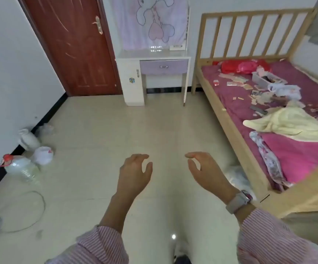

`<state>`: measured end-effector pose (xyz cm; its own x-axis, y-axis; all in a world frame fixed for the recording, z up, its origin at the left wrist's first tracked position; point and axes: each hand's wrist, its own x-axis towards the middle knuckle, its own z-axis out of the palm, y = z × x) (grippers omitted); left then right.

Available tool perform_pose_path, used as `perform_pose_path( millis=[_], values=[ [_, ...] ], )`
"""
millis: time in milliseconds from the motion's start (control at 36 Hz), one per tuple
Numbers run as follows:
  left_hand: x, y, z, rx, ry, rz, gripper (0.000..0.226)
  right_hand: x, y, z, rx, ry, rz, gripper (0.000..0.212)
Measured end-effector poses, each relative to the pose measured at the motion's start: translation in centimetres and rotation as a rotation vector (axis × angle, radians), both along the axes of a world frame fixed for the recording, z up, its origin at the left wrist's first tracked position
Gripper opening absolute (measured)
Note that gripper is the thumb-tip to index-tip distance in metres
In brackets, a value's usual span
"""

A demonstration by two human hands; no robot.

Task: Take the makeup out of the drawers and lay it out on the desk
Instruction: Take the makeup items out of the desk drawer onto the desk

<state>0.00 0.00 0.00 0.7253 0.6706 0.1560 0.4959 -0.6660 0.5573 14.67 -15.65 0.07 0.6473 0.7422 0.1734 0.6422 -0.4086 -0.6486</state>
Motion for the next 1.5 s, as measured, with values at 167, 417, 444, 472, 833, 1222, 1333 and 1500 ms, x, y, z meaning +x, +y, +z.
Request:
perform_pose_path(
  millis=[167,417,444,472,833,1222,1333,1500],
  values=[
    [11.5,3.4,-1.0,-0.201,0.007,0.071,0.033,10.2,5.8,-1.0,-0.037,0.133,-0.031,0.026],
    [22.3,16.0,0.0,-0.184,-0.021,0.174,0.031,23.6,18.0,-0.9,-0.076,0.167,0.055,0.026],
    [23.6,17.5,-0.1,-0.176,-0.019,0.183,0.031,25.0,19.6,-1.1,-0.083,0.173,0.066,0.026],
    [24.9,19.1,-0.3,-0.177,-0.018,0.194,0.031,26.4,21.2,-1.3,-0.09,0.187,0.076,0.026],
    [48.5,43.0,-1.3,-0.141,-0.001,0.157,0.031,49.6,44.3,-0.7,-0.168,0.095,0.091,0.027],
    [77.6,59.0,-5.6,-0.196,0.083,0.036,0.031,77.0,60.0,-4.7,-0.243,0.118,-0.066,0.029],
    [85.1,63.4,-5.7,-0.269,0.105,0.062,0.03,84.8,65.8,-5.4,-0.266,0.127,-0.028,0.03],
    [94.4,72.2,-4.1,-0.225,0.103,0.1,0.03,94.8,76.0,-4.4,-0.264,0.119,0.053,0.03]
  ],
)
